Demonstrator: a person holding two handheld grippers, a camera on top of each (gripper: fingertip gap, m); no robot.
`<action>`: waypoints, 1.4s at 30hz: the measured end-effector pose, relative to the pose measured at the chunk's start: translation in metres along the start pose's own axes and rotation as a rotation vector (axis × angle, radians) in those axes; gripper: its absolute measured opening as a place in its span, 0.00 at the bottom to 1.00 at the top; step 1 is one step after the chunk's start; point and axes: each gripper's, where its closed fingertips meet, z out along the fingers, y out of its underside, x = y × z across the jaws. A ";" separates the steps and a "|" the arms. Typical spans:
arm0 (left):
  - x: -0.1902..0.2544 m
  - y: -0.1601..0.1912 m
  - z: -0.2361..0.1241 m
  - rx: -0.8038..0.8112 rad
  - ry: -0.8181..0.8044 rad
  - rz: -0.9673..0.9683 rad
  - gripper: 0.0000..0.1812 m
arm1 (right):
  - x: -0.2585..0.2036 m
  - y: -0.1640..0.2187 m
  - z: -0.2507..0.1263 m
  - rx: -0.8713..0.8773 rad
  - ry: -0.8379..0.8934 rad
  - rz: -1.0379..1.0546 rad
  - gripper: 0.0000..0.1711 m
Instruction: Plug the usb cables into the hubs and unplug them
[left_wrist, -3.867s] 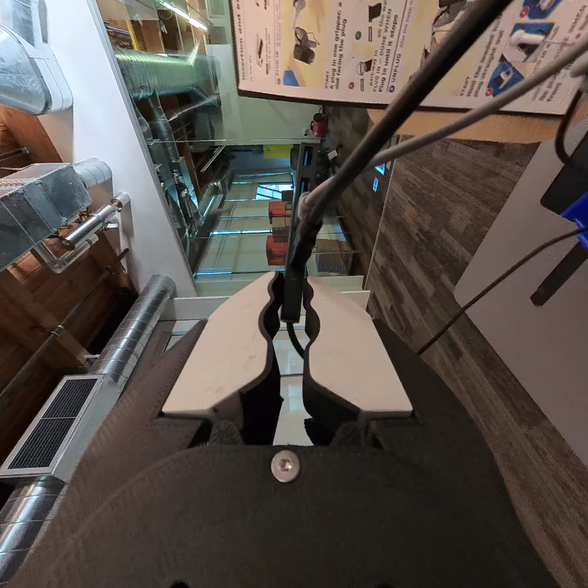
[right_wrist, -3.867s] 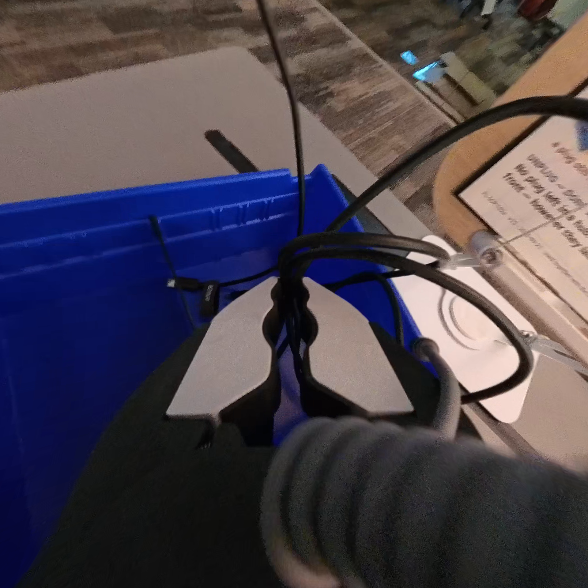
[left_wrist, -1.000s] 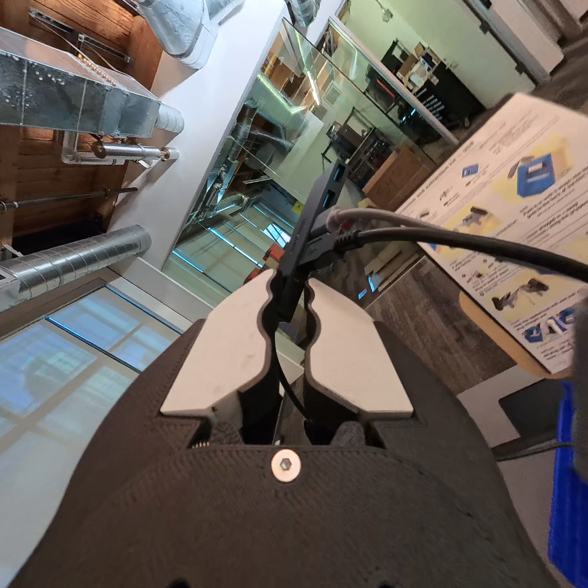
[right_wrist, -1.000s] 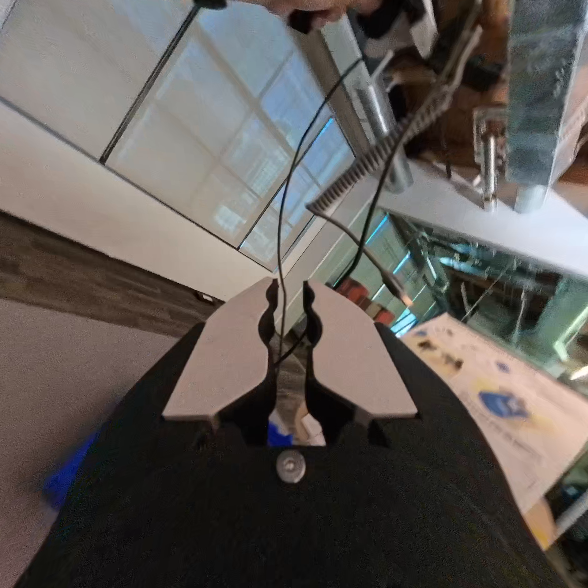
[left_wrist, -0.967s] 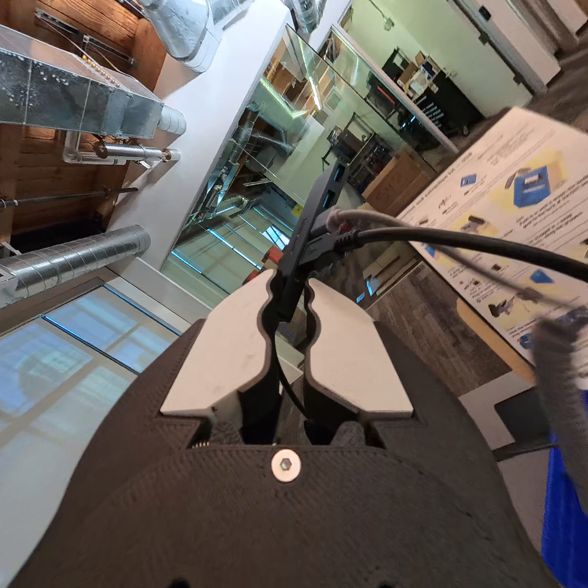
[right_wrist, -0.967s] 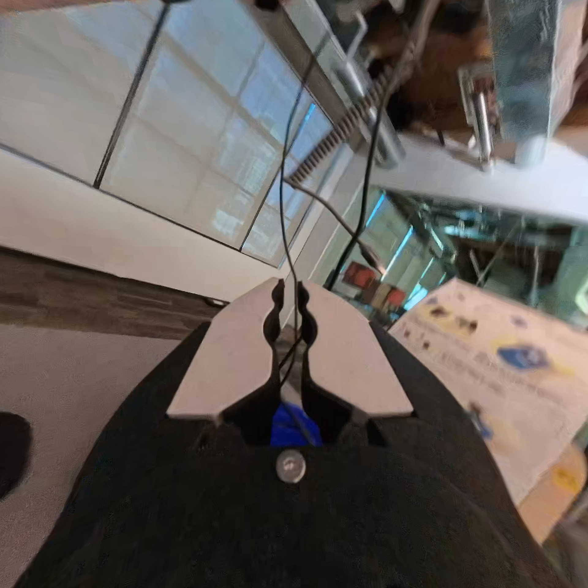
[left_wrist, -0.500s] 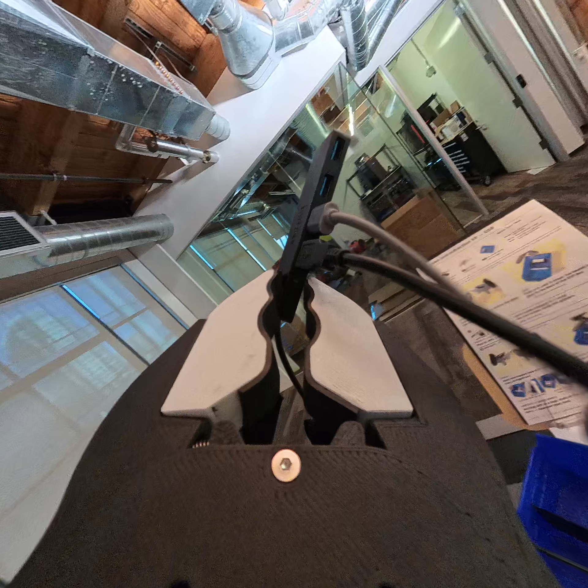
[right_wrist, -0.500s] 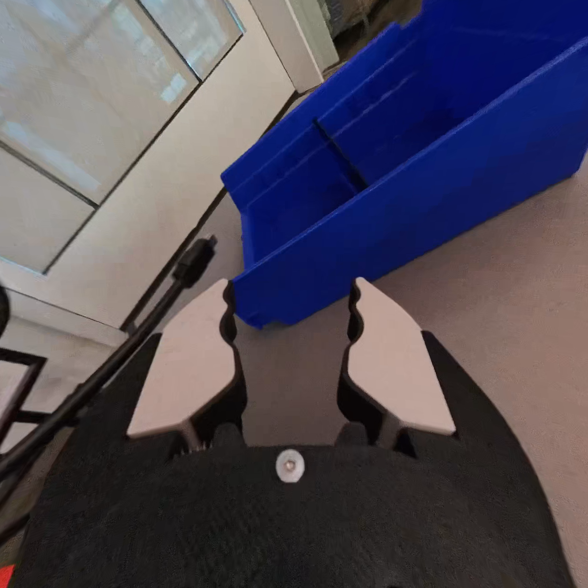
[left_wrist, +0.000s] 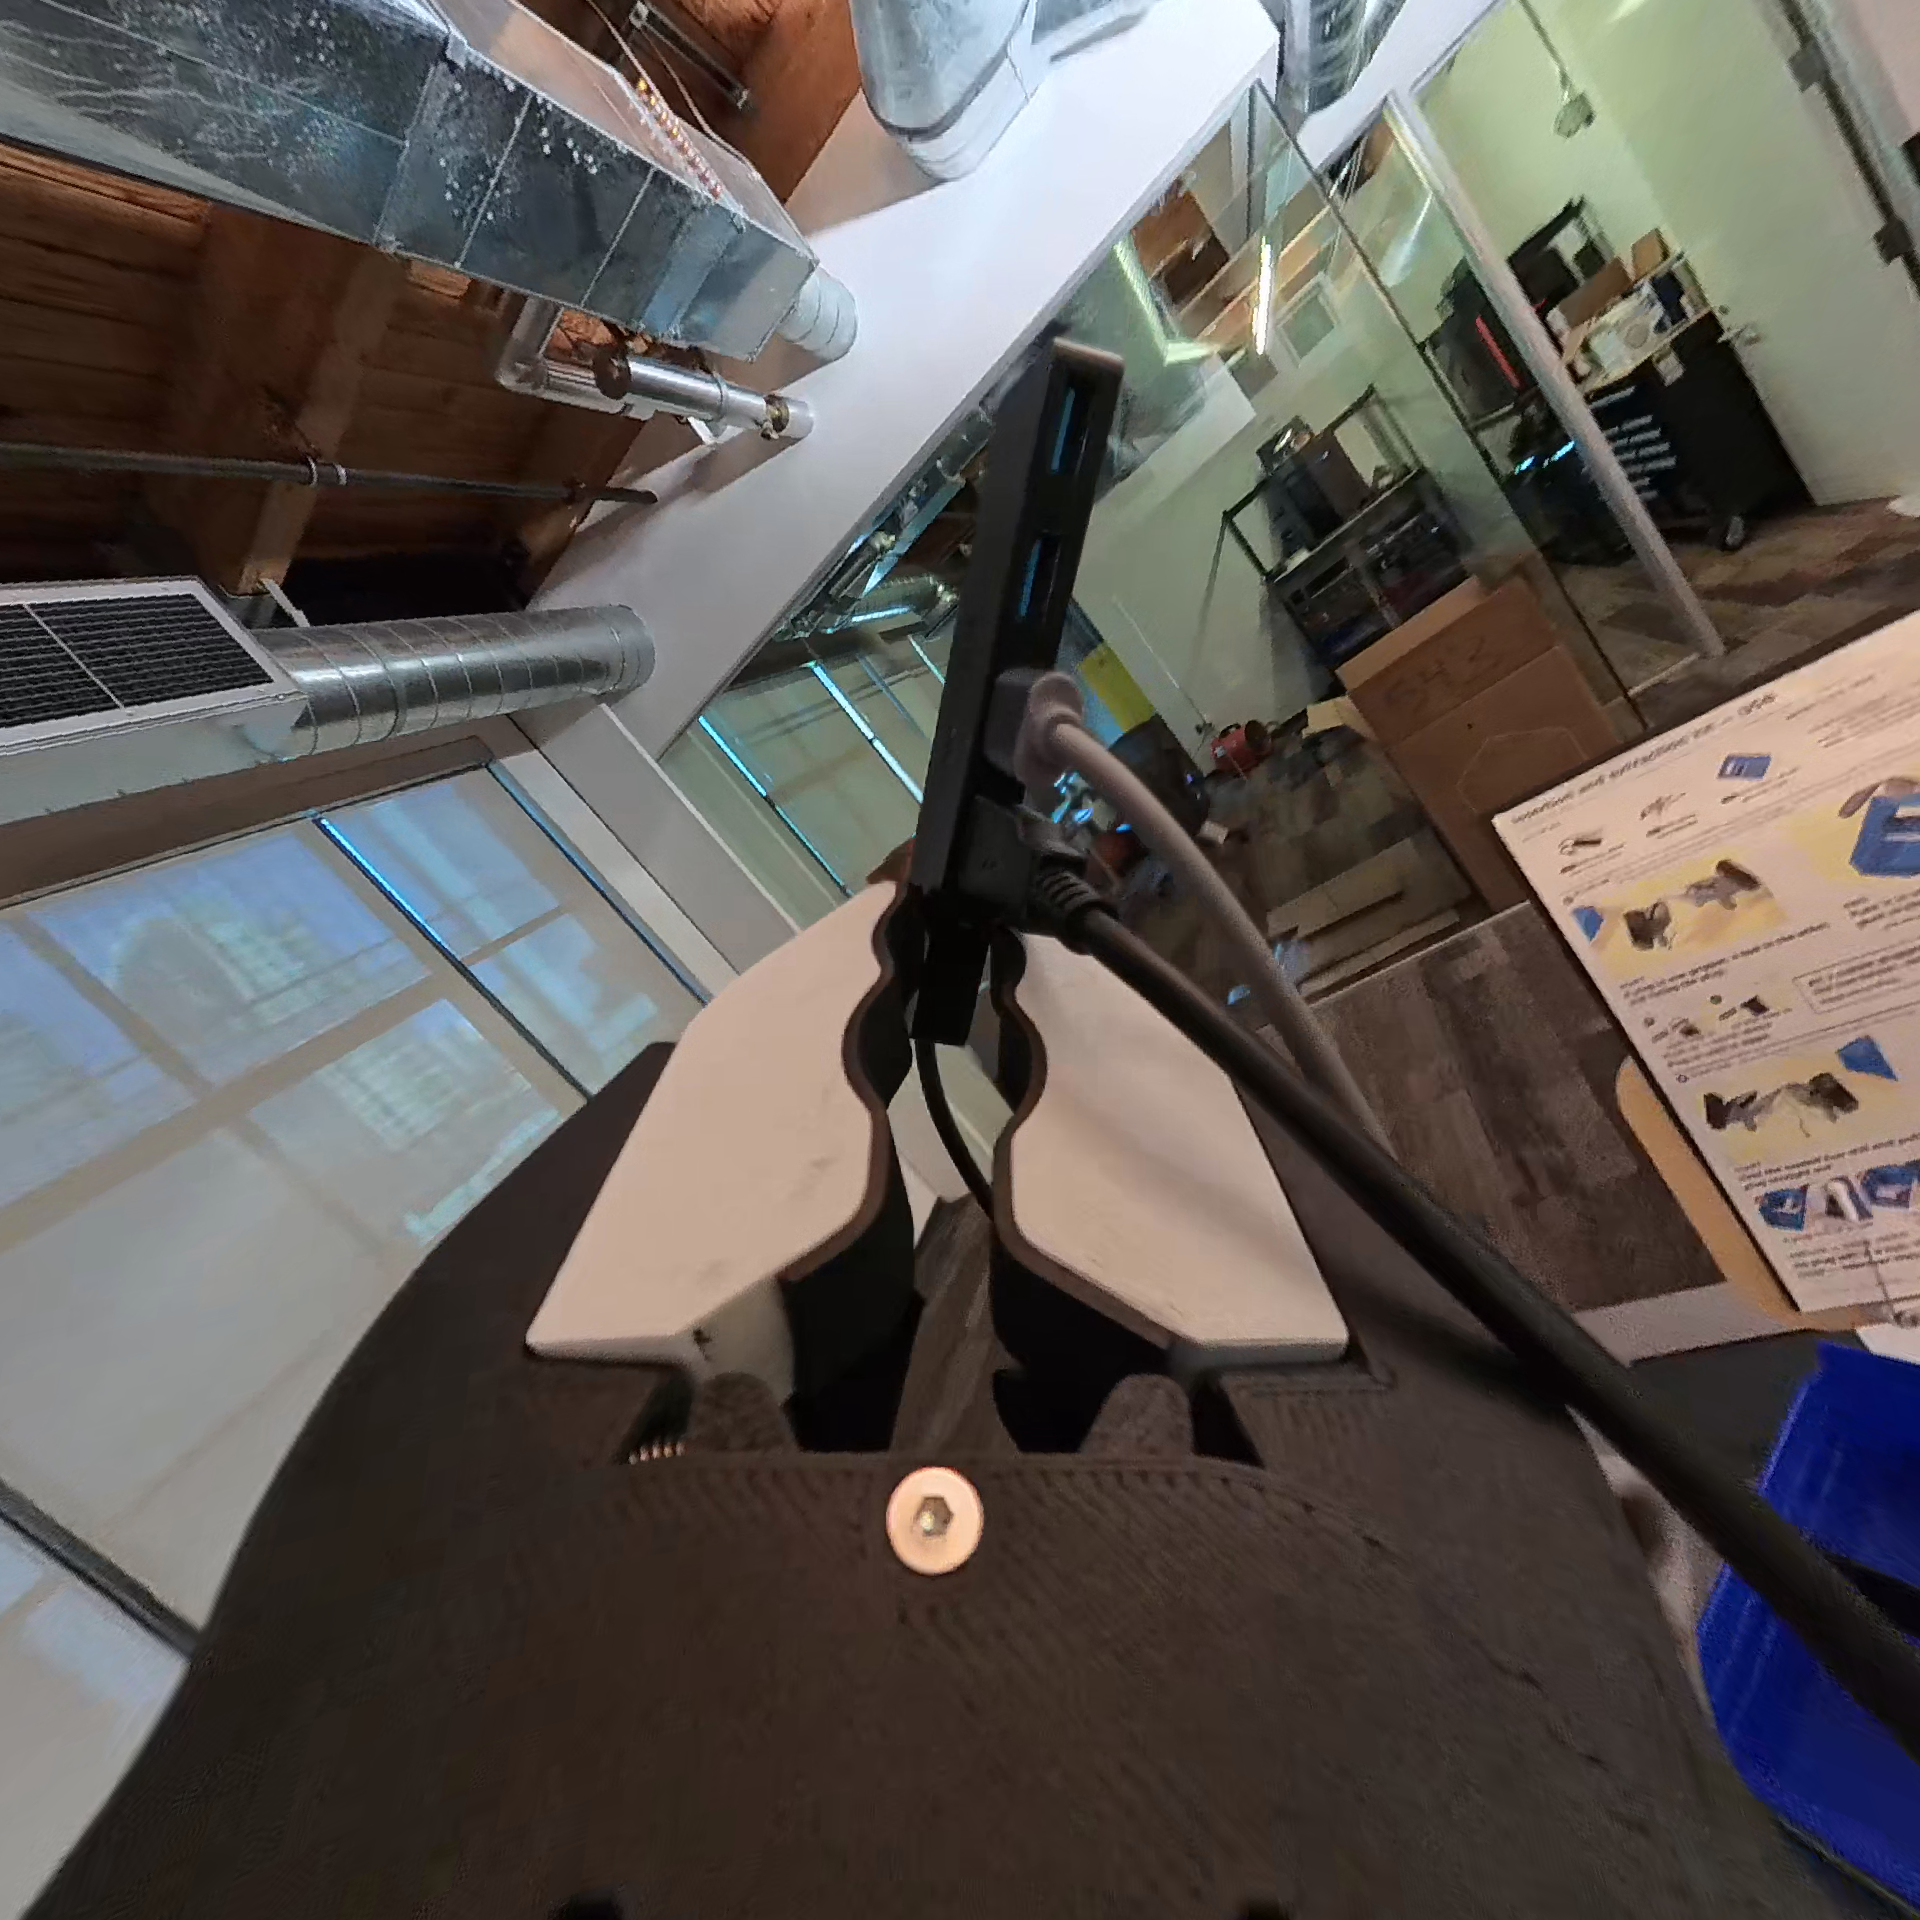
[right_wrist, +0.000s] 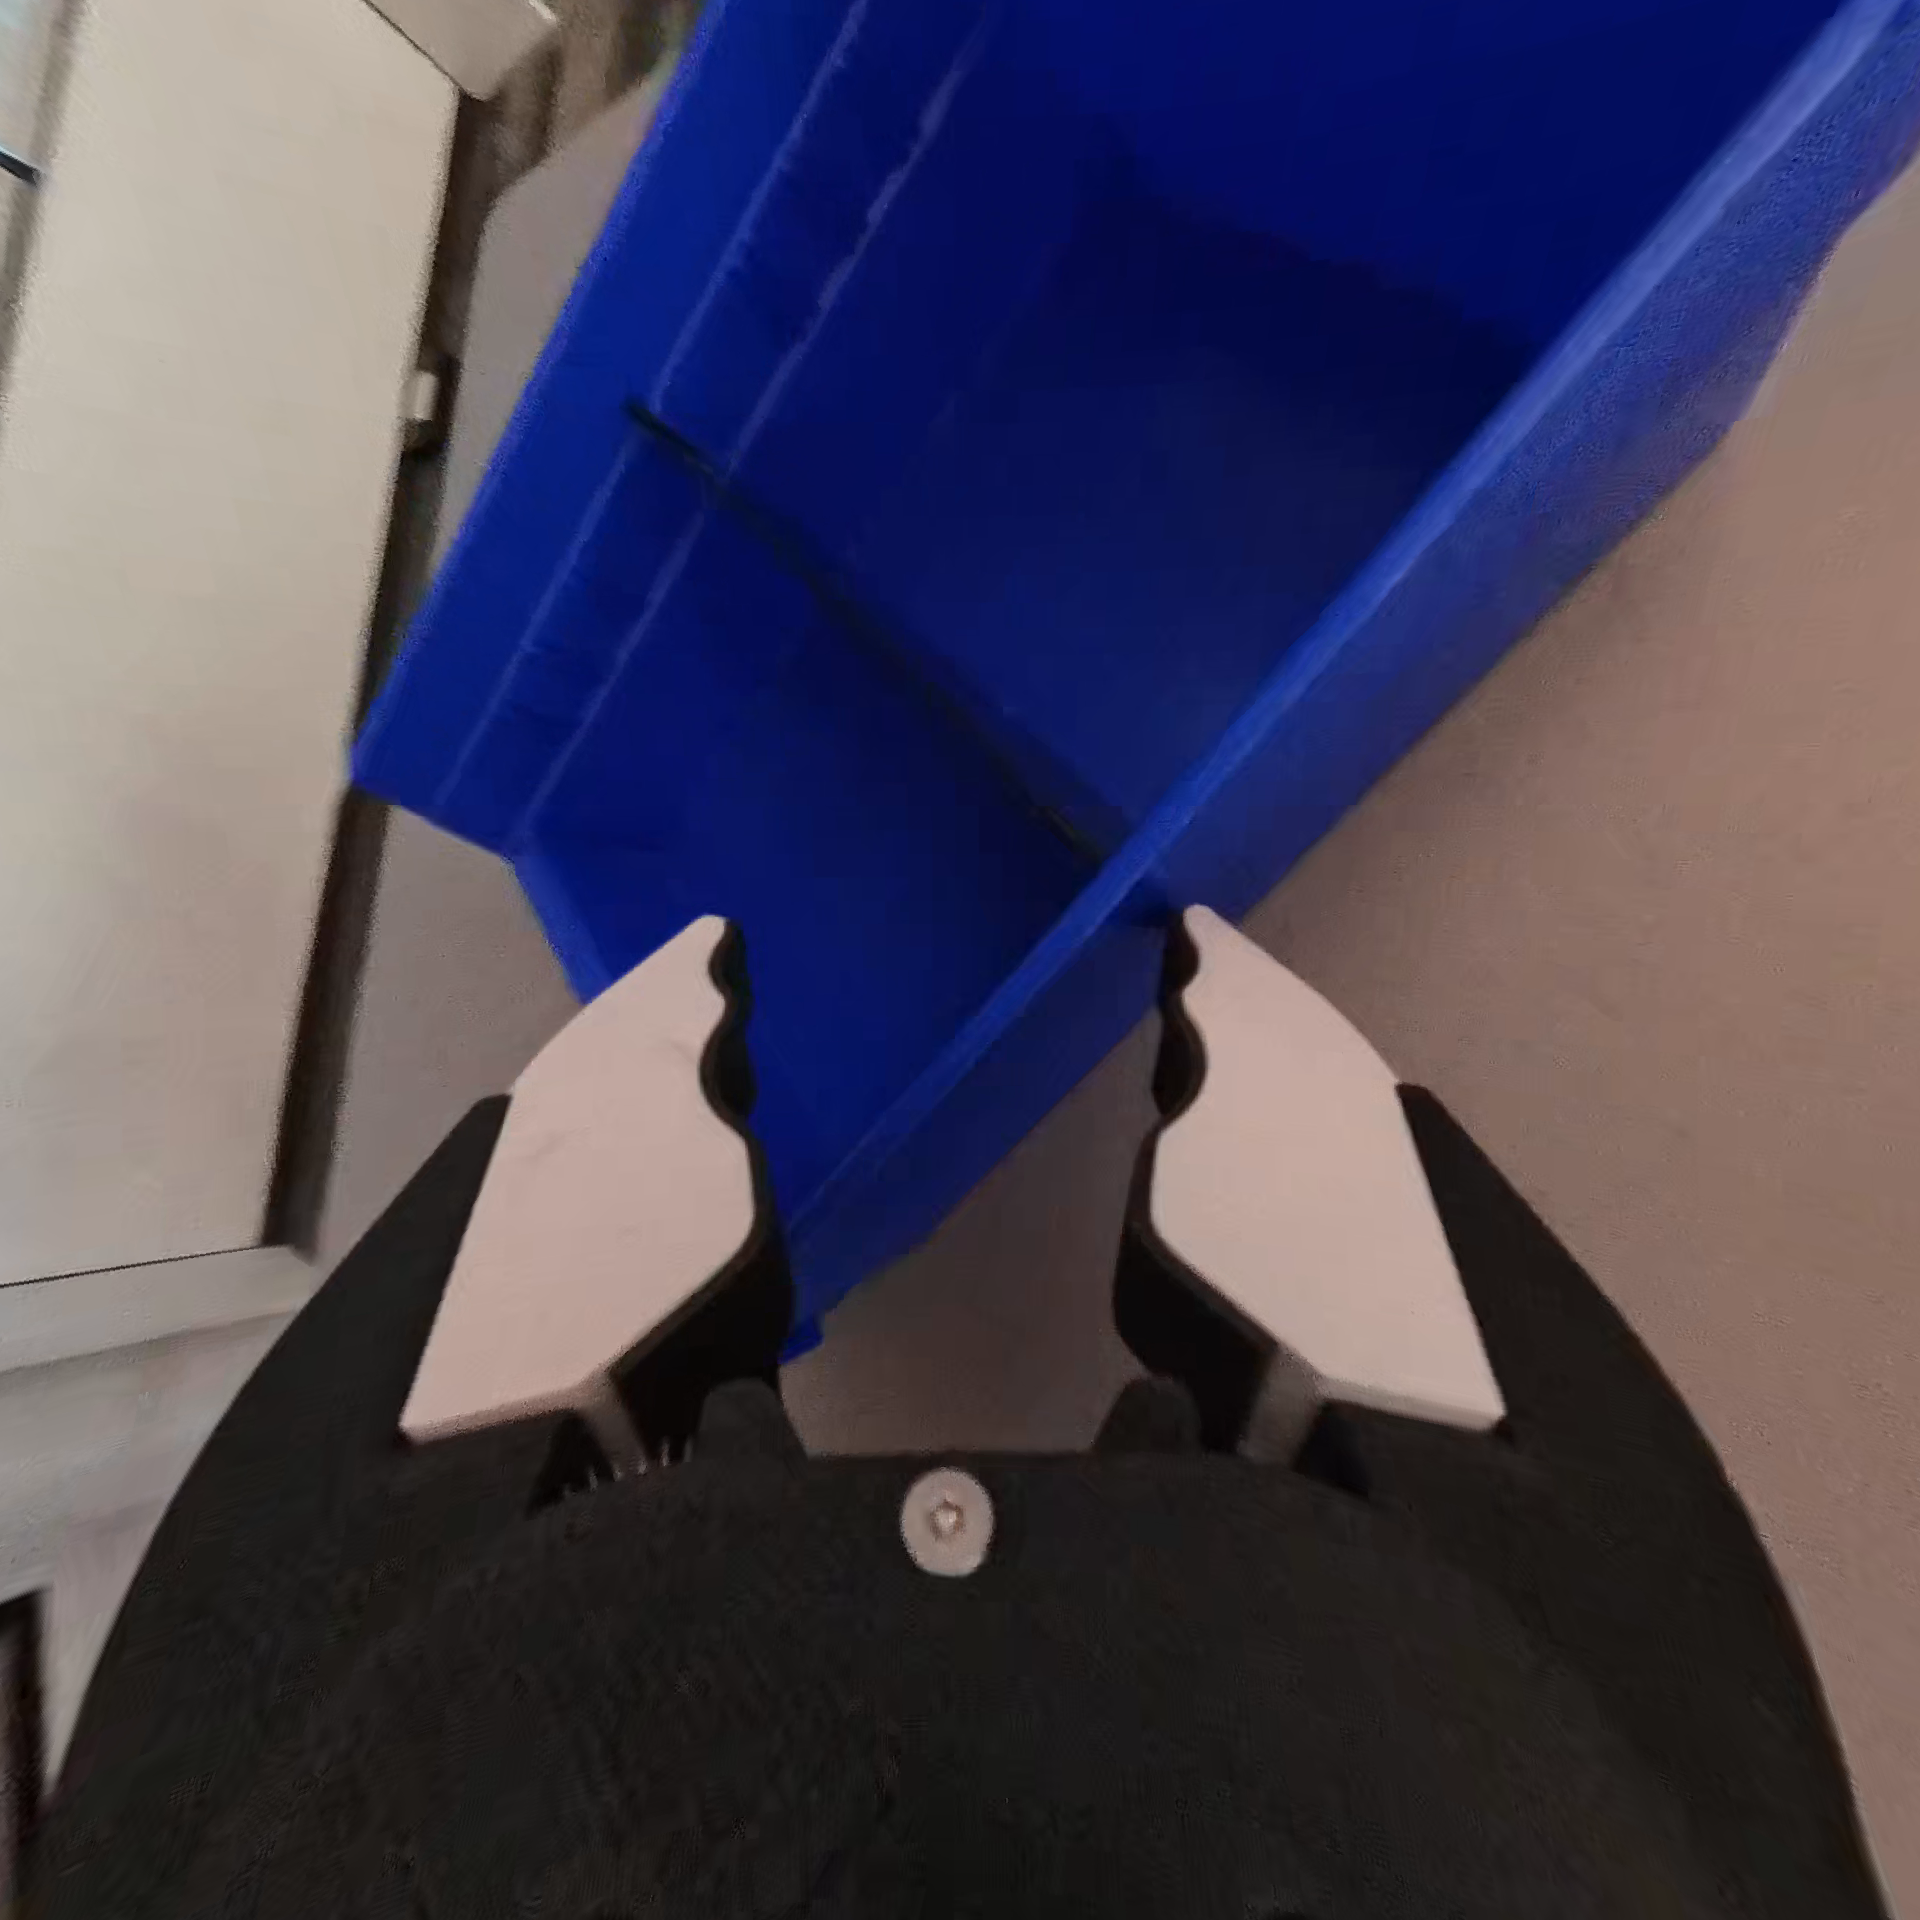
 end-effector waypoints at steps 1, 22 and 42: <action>-0.001 0.003 0.000 -0.013 -0.007 0.015 0.07 | 0.001 0.000 0.004 -0.011 0.063 -0.045 0.46; 0.042 0.051 0.033 -0.133 0.059 0.145 0.07 | -0.086 0.043 0.062 -0.141 0.003 0.066 0.16; 0.200 -0.024 0.041 0.095 0.308 0.217 0.07 | 0.029 -0.101 -0.121 0.451 -0.219 -0.867 0.31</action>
